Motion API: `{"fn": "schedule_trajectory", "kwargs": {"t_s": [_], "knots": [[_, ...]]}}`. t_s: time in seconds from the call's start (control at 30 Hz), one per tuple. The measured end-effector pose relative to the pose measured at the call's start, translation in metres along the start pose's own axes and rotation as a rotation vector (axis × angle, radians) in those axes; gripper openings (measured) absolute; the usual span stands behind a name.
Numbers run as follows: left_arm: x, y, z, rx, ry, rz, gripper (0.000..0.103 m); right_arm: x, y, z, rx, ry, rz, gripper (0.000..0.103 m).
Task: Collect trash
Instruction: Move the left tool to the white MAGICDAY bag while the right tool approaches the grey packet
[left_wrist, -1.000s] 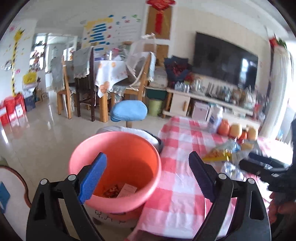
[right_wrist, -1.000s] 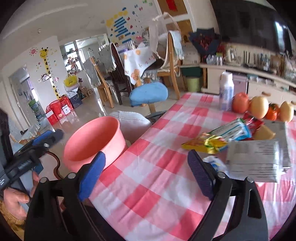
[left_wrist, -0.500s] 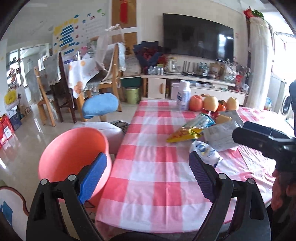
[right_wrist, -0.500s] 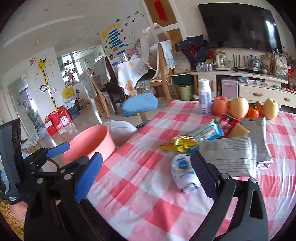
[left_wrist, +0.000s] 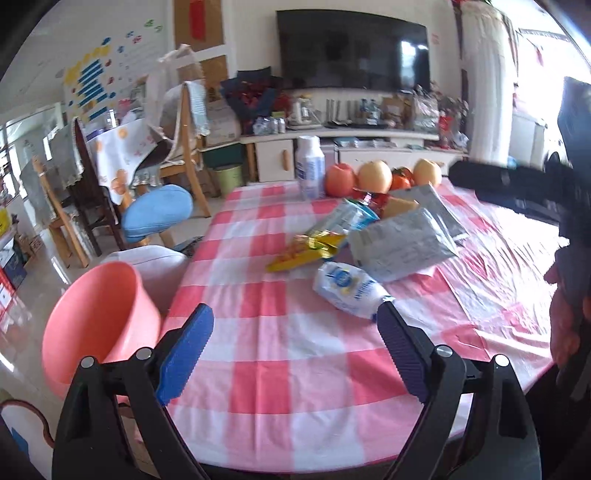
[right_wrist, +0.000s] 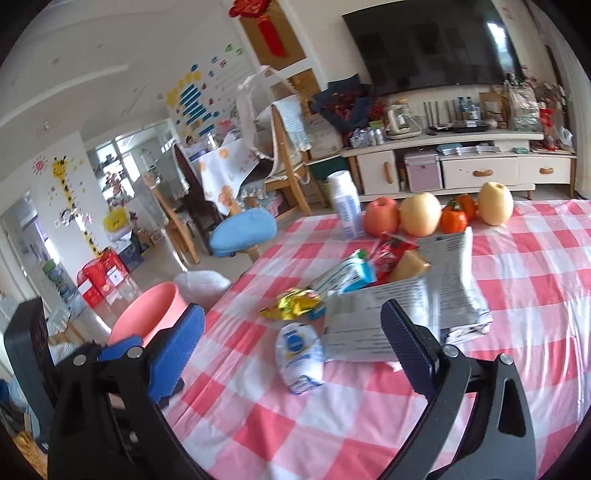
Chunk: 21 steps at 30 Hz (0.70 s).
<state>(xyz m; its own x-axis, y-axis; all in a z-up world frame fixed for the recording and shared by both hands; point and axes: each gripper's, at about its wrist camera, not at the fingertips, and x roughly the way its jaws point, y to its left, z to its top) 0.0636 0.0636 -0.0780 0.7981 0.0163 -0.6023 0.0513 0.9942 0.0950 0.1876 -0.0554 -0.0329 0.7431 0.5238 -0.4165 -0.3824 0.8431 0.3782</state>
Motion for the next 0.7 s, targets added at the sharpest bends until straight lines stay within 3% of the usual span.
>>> {"fn": "schedule_trajectory", "kwargs": {"t_s": [0.33,0.57,0.7], "knots": [[0.02,-0.04,-0.001,0.033,0.079,-0.071,0.089,-0.014,-0.048,0.014,0.067,-0.018,-0.041,0.096],[0.05,-0.06,0.003,-0.075,0.16,-0.129,0.089,-0.018,-0.095,0.021,0.147,-0.007,-0.068,0.097],[0.068,-0.068,0.012,-0.113,0.169,-0.104,0.089,-0.017,-0.134,0.025,0.212,0.011,-0.098,0.097]]}}
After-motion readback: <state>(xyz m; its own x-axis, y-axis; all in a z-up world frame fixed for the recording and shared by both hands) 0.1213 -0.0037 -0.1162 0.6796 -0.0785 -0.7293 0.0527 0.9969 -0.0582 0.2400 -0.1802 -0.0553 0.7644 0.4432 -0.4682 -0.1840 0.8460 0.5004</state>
